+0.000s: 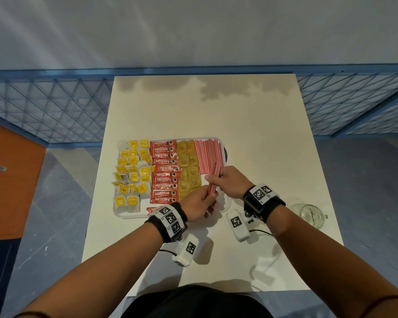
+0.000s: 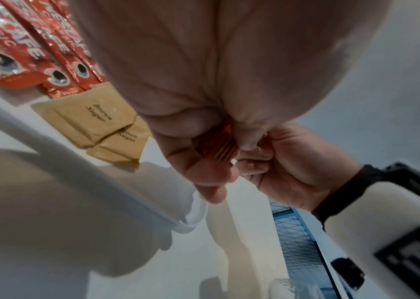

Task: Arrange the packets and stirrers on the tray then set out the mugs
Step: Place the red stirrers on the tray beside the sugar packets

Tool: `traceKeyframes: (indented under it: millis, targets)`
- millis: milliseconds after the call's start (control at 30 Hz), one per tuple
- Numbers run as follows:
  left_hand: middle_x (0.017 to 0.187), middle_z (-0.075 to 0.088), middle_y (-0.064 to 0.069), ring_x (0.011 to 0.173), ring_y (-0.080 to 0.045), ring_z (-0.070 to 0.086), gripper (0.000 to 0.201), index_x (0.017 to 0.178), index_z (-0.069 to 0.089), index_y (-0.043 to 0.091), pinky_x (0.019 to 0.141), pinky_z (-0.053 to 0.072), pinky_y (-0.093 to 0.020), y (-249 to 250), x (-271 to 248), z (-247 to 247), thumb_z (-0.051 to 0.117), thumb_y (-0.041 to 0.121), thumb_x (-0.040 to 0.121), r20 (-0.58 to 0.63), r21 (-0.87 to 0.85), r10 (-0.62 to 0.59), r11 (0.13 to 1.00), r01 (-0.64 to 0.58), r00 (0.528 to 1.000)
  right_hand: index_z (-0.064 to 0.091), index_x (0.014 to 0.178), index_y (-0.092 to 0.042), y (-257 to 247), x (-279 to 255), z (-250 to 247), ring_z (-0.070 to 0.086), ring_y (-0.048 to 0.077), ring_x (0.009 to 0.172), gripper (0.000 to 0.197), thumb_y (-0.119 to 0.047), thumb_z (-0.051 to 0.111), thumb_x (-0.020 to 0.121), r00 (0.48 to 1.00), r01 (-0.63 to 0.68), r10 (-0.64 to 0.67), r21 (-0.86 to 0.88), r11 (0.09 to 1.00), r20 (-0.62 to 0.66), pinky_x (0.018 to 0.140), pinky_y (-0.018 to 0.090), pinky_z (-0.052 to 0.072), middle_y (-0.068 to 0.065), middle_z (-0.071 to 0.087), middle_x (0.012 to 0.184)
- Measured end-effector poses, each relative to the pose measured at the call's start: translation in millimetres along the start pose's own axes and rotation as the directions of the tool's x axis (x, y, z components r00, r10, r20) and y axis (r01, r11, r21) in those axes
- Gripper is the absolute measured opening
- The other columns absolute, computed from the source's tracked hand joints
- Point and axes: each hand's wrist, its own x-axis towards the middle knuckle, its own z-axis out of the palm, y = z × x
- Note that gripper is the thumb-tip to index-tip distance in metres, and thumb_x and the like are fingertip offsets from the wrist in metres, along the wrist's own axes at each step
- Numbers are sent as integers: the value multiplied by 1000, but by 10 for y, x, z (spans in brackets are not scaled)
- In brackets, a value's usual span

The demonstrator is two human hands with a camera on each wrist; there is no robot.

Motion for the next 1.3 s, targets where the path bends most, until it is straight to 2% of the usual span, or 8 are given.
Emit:
traceKeyframes:
  millis: [67,200,333,500,633,933,1100,1300]
  targets:
    - [90,67,-6,70,-15,62,25,107,54,7,58,52,-26,-27,67,-57,44,30,107,-35,141,2,990,3,999,56,64,0,9,104,-29,39,19,51,52,-40,67,96,1000,-10,11,-62,998,6,53,30,31,7,45,58]
    - [102,68,-5,86,-18,60,30,122,61,11,76,48,-31,-141,164,-222,51,30,102,-166,443,7,894,69,986,53,62,-11,-8,304,-79,45,17,51,46,-40,68,95,998,-51,55,-236,970,9,52,29,37,4,50,59]
    - [100,64,0,88,-16,57,21,115,66,14,80,45,-26,-197,173,-342,55,25,100,-226,480,1,870,110,974,50,62,-17,-8,412,-28,51,15,54,44,-39,67,96,990,-108,134,-408,907,37,50,24,37,0,52,62]
    - [104,68,-5,91,-22,62,21,109,68,14,82,53,-32,-256,183,-393,58,28,97,-215,509,-46,847,152,975,50,64,-16,80,480,104,53,21,55,43,-43,69,91,977,-186,213,-428,884,14,52,28,41,3,53,61]
    - [99,69,-5,87,-22,63,20,108,68,14,74,49,-28,-243,208,-362,56,25,97,-201,537,-37,831,141,979,51,64,-15,87,476,128,56,20,56,47,-49,67,91,976,-201,219,-485,851,-21,52,28,41,3,57,62]
    - [102,69,2,89,-20,64,16,109,65,23,86,56,-36,-218,352,-368,56,25,97,-155,643,1,760,100,988,55,84,-17,32,193,-65,58,17,66,32,-46,57,99,977,-212,142,-675,707,-158,52,26,36,-5,55,72]
    - [98,68,3,86,-20,64,17,108,63,27,82,57,-40,-145,466,-311,59,37,95,-138,699,52,713,60,989,65,117,-24,179,85,99,68,20,92,25,-40,60,99,997,-22,-27,-629,777,-68,75,29,48,-3,72,108]
    - [103,68,0,93,-23,65,25,116,59,24,84,56,-40,-156,555,-222,63,34,94,-168,725,96,687,57,981,64,117,-22,278,21,203,67,23,93,29,-44,60,98,992,-84,9,-613,786,-125,71,29,42,1,72,105]
